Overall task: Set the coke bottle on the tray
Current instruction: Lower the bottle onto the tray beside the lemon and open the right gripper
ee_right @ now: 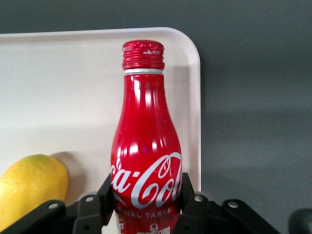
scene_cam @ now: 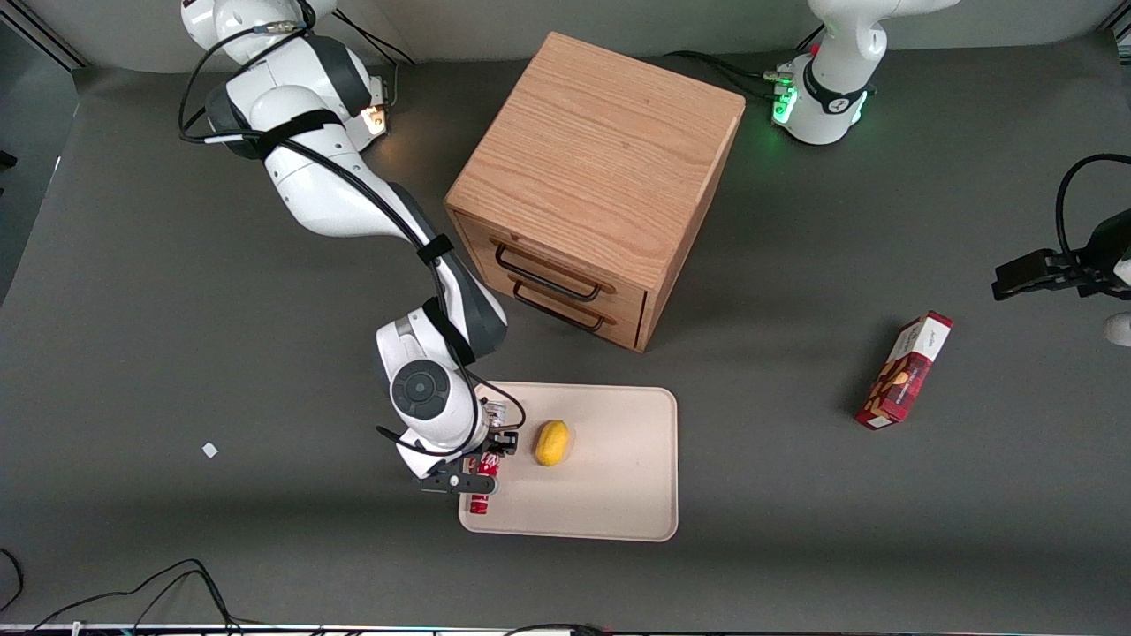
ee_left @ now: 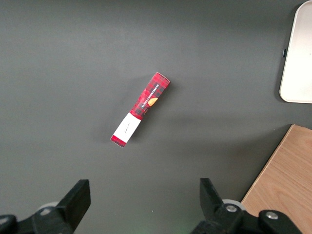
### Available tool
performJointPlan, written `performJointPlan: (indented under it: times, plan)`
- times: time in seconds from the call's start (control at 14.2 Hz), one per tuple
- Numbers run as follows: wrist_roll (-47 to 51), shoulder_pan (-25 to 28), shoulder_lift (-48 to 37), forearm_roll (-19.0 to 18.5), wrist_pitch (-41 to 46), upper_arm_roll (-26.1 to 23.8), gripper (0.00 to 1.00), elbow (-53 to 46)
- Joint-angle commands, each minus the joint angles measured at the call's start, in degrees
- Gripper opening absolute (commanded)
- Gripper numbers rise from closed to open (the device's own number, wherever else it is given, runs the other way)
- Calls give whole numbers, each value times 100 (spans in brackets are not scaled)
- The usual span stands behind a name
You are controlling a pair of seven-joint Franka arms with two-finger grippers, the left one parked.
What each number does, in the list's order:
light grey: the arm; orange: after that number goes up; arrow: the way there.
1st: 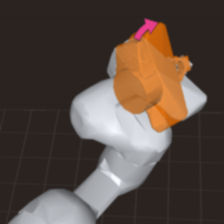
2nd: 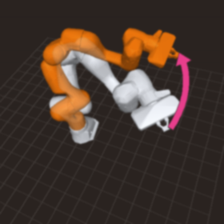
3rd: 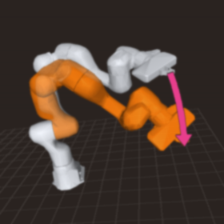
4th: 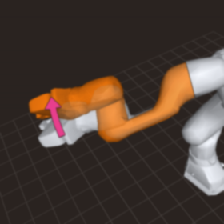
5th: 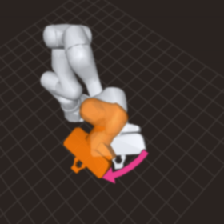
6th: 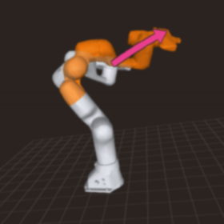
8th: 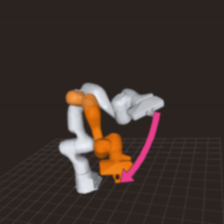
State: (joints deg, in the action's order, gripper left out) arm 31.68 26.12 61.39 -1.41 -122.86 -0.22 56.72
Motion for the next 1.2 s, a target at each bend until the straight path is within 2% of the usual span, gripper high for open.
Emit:
performJointPlan:
  times: [0.0, 0.07, 0.14, 0.21, 1.13]
  plan:
    - [-188, 42, 136, 18, -18, 92, 0, -249]
    - [-188, 42, 136, 18, -18, 92, 7, -240]
    - [-180, 42, 145, 18, -18, 92, 24, -240]
    - [-162, 69, 145, 9, -27, 101, 99, -231]
    - [-92, 60, 145, 26, -124, 101, 100, -222]
